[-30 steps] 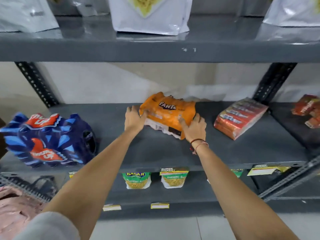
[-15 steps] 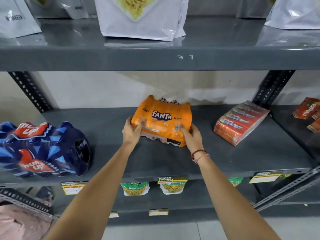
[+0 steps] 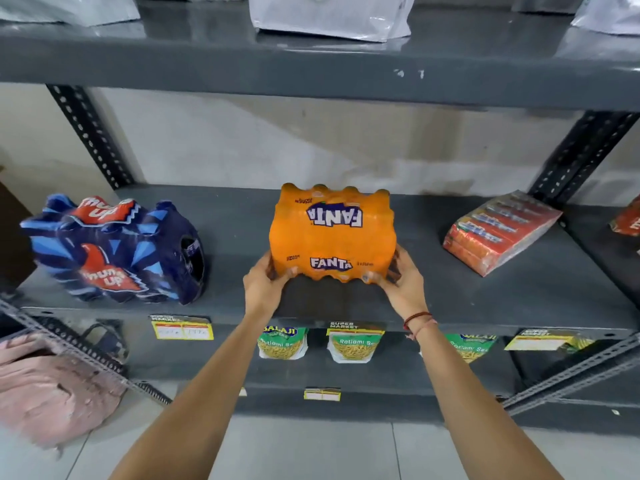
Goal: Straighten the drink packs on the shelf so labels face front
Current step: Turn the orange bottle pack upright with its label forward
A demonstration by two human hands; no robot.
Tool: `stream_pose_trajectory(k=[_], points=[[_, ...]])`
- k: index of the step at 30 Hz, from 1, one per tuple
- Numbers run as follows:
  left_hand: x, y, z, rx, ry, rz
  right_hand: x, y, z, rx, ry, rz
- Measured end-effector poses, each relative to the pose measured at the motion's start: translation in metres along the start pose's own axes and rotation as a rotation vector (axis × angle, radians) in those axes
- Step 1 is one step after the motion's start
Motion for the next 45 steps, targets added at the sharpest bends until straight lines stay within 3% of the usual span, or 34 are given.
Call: stream_pose_trajectory(k=[5,7,10,13,17,23,29,31,33,35,38,40,42,45], points=[[-0.031,-0.05,-0.002,-0.24,-0.106,0.135,0.005,0.006,-0.024,-0.162,0.301,0.13],[-0.034,-0.073,0.033,-0.138,-0.054,0.154,0.012,0.02,-0.031,-0.161,0.318,0.176],[-0.03,-0.085,0.099,0.111,-0.049,0.075,0.026,0.04,-0.019,0.039,0.285,0.188],[-0.023,-0.083,0.127,0.151,-0.077,-0.097,0.043,0.04,-0.006,0.206,0.213,0.143],[-0.018,-0.081,0.139,0.219,-0.097,-0.089,0.051,0.038,-0.021,0.131,0.073,0.131],[-0.023,-0.053,0.111,0.235,-0.05,-0.01,0.031,0.003,-0.037,-0.123,0.039,0.107],[-0.018,-0.018,0.066,0.41,0.132,-0.037,0.058,-0.055,0.0,-0.215,0.034,-0.042],[-0.017,-0.005,0.042,0.448,0.244,-0.019,0.063,-0.066,0.022,-0.172,0.009,-0.04],[-0.016,0.008,0.013,0.388,0.266,-0.007,0.071,-0.07,0.052,-0.033,-0.035,-0.098],[-0.009,0.019,-0.021,0.173,0.215,-0.024,0.081,-0.07,0.073,0.116,-0.046,-0.169],[-0.008,0.008,-0.052,-0.174,0.187,-0.046,0.087,-0.052,0.047,0.002,-0.104,-0.233],[-0.018,-0.007,-0.041,-0.2,0.097,-0.001,0.069,-0.031,0.008,-0.206,-0.055,-0.128],[-0.028,-0.021,-0.021,-0.148,-0.075,0.02,0.049,-0.008,-0.017,-0.283,-0.039,-0.015],[-0.028,-0.026,-0.005,-0.091,-0.178,0.02,0.036,0.021,-0.005,-0.062,-0.061,0.109]])
Point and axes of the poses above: each hand's wrist, its own y-axis towards the middle knuckle, its own z-axis out of the palm, x = y × z, the point moved 10 cm from there along y, towards the middle knuckle, and after that the axes turned 14 degrees about -y, right-handed, at the moved point
